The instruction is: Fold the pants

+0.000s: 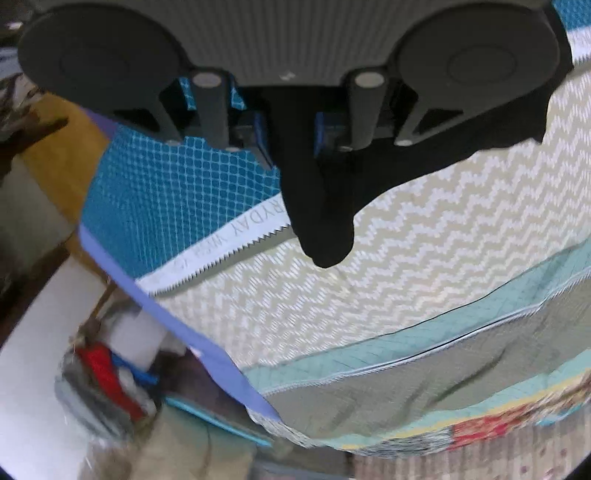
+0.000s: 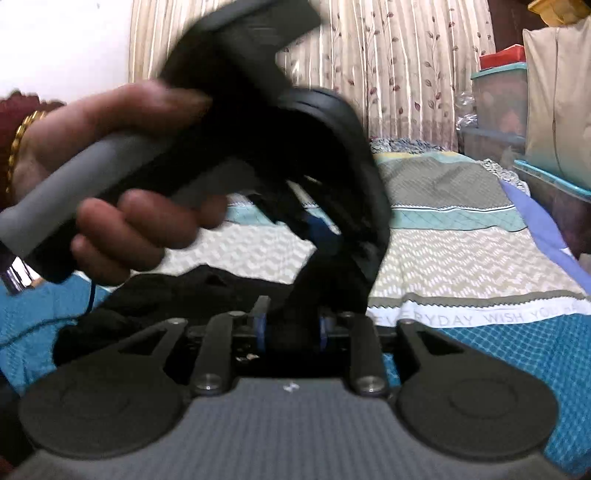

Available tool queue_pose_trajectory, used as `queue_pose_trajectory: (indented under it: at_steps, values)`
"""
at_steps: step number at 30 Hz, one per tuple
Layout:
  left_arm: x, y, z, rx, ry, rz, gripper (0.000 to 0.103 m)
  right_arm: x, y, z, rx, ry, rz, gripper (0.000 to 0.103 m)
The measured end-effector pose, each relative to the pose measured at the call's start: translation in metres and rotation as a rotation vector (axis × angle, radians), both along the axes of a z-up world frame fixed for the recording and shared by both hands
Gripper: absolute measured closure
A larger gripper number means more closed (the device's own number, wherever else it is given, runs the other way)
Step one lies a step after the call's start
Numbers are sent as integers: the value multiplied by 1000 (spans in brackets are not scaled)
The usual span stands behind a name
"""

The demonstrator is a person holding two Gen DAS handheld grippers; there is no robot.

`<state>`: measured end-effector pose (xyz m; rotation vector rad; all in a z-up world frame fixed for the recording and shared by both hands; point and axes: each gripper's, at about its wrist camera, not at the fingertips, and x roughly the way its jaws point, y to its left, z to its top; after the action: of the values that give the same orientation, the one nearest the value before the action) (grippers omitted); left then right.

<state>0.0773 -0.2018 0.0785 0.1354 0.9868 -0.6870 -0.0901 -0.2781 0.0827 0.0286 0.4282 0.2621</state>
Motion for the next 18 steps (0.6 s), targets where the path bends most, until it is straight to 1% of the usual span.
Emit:
queue_pose_trajectory:
  at_steps: [1, 2, 3, 4, 5, 6, 7, 11, 13, 16, 18]
  values:
    - [1, 10, 3, -24, 11, 19, 81, 1, 0, -3, 0, 3, -8, 37]
    - [2, 22, 6, -48, 21, 40, 81, 3, 1, -6, -4, 8, -11, 32]
    - [3, 34, 9, -70, 31, 62, 81, 7, 4, -9, -3, 28, 0, 37]
    - [4, 45, 10, -86, 40, 82, 81, 11, 6, -10, 7, 54, 23, 46]
    - [5, 56, 12, -103, 49, 103, 81, 12, 12, -9, 20, 69, 47, 76]
    - [6, 69, 14, -123, 52, 124, 81, 14, 16, -5, 30, 70, 68, 82]
    - [5, 79, 17, -142, 48, 143, 81, 14, 23, 0, 32, 55, 85, 82]
    - [2, 133, 34, -241, 21, 215, 81, 13, 58, 22, -21, -30, 178, 83]
    - [0, 157, 37, -267, 11, 247, 81, 18, 76, 26, -51, -50, 242, 83]
    - [-4, 194, 33, -287, -1, 307, 81, 4, 113, 21, -120, -62, 325, 83]
    - [-5, 221, 21, -300, 19, 369, 81, 9, 134, 16, -152, -45, 384, 83]
